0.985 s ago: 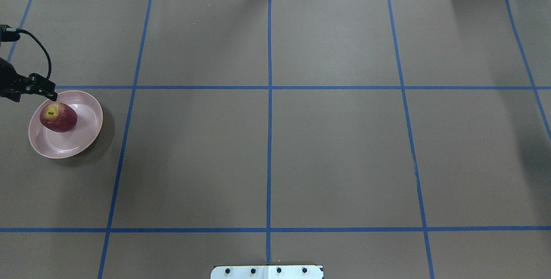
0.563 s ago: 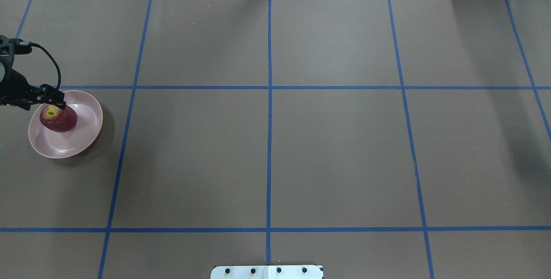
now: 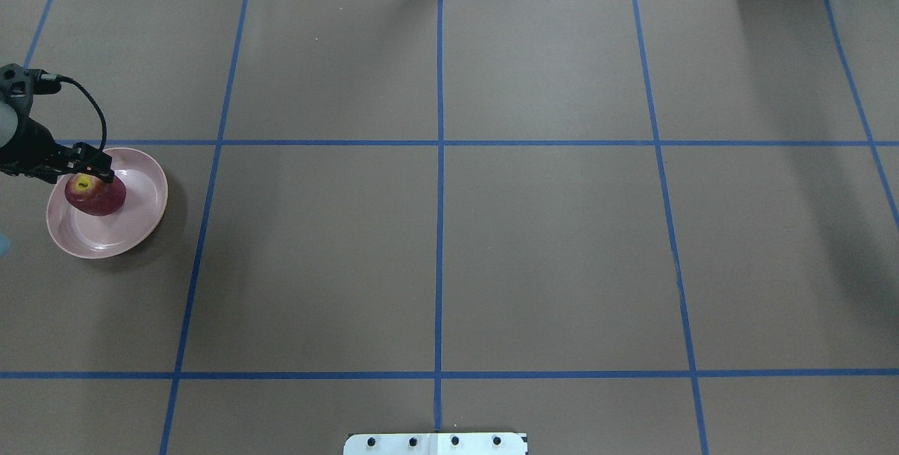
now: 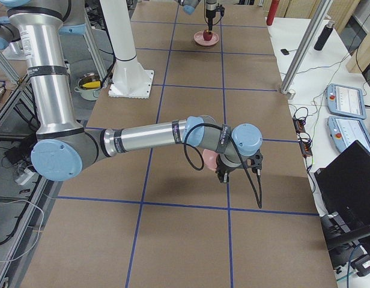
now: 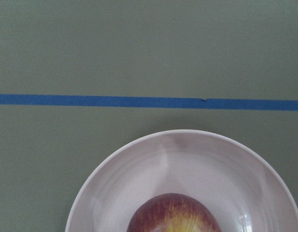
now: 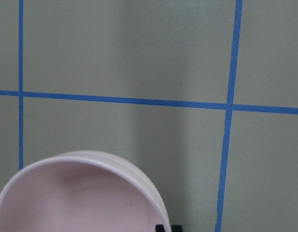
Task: Move apple from plate to bowl
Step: 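Lower the left gripper onto the apple on the pink plate and close, then lift the apple with the left gripper while the right gripper carries the bowl inward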
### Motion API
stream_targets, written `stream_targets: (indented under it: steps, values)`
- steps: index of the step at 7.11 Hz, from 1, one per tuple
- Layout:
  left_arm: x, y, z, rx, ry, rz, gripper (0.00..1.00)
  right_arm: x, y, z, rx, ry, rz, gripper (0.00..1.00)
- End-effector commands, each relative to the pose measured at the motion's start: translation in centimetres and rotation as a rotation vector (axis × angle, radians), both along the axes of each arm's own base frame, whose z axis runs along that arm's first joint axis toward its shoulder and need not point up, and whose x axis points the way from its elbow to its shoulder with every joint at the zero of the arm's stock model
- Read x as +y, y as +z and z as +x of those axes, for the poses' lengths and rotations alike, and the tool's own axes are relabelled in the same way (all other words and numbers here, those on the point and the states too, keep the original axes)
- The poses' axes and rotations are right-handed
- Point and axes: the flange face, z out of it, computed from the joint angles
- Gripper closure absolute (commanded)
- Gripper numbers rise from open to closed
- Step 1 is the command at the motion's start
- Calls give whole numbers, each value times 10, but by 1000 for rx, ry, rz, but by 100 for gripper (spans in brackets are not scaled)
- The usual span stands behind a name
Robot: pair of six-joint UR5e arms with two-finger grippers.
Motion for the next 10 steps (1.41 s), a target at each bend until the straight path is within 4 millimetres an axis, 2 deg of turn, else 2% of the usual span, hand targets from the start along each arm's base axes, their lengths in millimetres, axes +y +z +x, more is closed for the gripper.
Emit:
stream_targets:
  steps: [1,2,3,5,6,7,8,9,10]
  values:
    - [3,0,8,1,15,1,1,-6,-20,0,-14,11,-16,100]
    - [4,3,10,-3,19,-4,1,-5,-37,-5,-13,25,-30,100]
    - [4,6,11,-5,22,-7,1,-13,-67,-15,-23,63,-54,100]
    - [5,3,15,-3,27,-4,1,-29,-111,-50,-34,78,-90,100]
    - [5,5,17,-4,33,-6,1,-30,-128,-77,-48,75,-123,100]
    - [6,5,21,-4,39,-6,1,-39,-161,-104,-53,81,-149,100]
    - [4,4,23,-5,40,-7,3,-40,-184,-130,-51,74,-168,100]
    - [1,1,25,-3,37,-6,47,-43,-203,-145,-52,75,-178,100]
    - [2,-8,24,6,37,5,99,-43,-228,-170,-48,78,-211,100]
